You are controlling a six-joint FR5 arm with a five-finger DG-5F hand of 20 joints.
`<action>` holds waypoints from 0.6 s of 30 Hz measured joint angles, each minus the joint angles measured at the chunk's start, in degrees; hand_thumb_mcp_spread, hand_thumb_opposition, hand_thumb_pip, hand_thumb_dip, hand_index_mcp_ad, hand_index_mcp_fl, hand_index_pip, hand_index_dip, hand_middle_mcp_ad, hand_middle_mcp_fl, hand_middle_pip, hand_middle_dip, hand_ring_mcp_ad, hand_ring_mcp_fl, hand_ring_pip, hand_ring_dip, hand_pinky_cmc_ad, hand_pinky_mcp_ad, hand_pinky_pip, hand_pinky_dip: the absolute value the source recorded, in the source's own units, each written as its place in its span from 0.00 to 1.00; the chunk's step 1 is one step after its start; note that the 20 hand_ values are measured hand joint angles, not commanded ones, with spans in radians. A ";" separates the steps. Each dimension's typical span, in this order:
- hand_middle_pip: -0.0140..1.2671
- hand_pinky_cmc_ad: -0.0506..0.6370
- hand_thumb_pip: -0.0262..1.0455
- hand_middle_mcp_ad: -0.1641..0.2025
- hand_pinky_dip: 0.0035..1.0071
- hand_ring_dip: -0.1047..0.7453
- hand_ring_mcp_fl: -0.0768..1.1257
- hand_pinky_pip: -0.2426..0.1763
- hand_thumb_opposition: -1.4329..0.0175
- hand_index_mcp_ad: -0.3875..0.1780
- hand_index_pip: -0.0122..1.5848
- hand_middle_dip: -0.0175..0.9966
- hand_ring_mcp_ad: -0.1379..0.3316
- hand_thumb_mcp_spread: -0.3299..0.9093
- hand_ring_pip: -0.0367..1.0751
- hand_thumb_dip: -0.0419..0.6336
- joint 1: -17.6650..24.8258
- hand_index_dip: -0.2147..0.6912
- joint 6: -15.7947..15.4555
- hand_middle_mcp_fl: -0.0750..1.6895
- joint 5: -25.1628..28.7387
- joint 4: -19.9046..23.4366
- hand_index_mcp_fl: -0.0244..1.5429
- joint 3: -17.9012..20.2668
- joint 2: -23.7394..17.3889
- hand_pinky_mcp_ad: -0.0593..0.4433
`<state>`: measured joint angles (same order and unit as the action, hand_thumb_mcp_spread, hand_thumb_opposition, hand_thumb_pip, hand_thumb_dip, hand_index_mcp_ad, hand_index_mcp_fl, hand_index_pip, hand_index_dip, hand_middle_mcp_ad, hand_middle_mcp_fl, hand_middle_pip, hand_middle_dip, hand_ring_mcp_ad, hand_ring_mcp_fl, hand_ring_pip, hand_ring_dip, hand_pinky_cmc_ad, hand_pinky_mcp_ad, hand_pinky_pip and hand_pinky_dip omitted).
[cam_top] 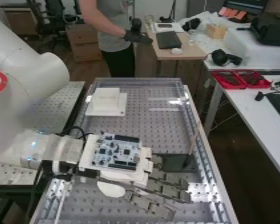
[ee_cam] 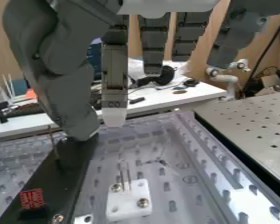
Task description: Grab the paper clip and place it in the clear container
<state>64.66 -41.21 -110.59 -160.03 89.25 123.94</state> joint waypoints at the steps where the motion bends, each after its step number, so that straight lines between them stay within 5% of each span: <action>1: 0.11 0.51 0.66 0.65 0.24 0.23 0.06 0.40 0.43 0.48 0.92 0.22 0.51 0.58 0.09 0.44 -0.18 0.38 -0.23 0.11 -0.54 0.08 0.16 -0.32 0.37 0.58; 18: 0.11 0.51 0.65 0.65 0.23 0.23 0.07 0.40 0.43 0.47 0.93 0.22 0.51 0.59 0.11 0.44 -1.59 0.38 -2.97 0.11 -6.10 -0.19 0.18 -3.57 3.67 0.58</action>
<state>63.07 -44.19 -116.69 -160.23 85.68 127.61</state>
